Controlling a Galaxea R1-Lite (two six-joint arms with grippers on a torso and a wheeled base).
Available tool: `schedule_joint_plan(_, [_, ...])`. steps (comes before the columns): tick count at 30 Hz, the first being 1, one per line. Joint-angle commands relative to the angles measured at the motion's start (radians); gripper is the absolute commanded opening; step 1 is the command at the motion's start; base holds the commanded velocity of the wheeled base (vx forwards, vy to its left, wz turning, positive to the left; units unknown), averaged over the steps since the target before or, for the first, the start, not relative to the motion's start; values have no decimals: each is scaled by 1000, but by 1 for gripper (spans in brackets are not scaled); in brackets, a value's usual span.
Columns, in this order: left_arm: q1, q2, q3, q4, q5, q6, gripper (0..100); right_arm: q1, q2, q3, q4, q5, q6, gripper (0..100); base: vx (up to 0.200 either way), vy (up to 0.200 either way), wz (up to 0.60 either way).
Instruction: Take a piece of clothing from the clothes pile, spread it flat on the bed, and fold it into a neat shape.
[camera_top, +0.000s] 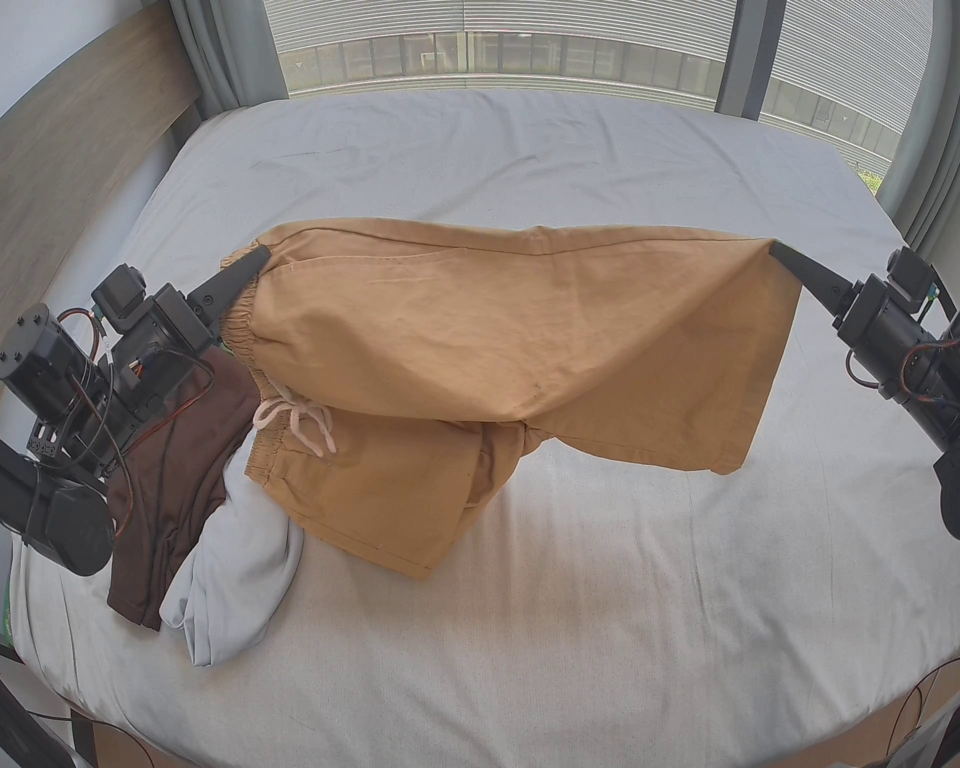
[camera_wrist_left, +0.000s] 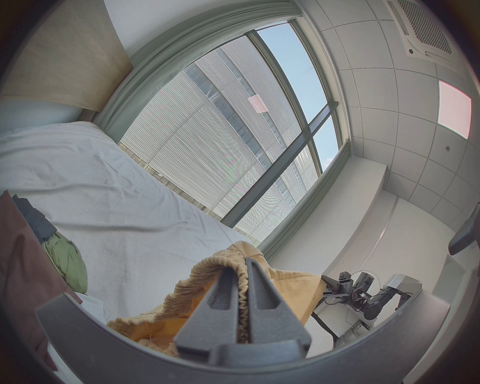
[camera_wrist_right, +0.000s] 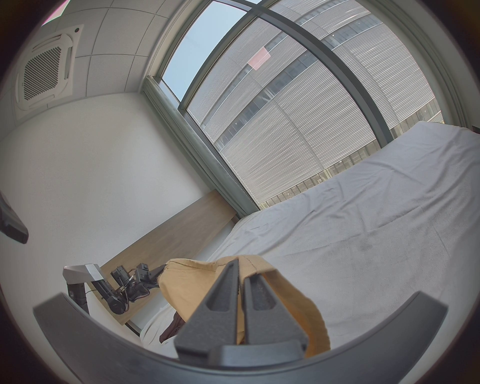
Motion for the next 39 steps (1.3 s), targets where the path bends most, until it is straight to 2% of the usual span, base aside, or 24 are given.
schedule_joint_plan(1, [4, 8, 3, 0, -5, 1, 0, -1, 32, 4, 0, 0, -16, 0, 0, 0, 0])
schedule_joint_plan(8, [13, 8, 15, 0, -7, 1, 0, -1, 84, 4, -11, -1, -57, 0, 0, 0, 0])
schedule_joint_plan(15, [45, 33, 8, 0, -8, 0, 0, -18, 118, 4, -80, -3, -54, 0, 0, 0, 0])
schedule_joint_plan(39, [41, 66, 2, 0, -16, 6, 0, -47, 119, 5, -80, 0, -54, 0, 0, 0, 0])
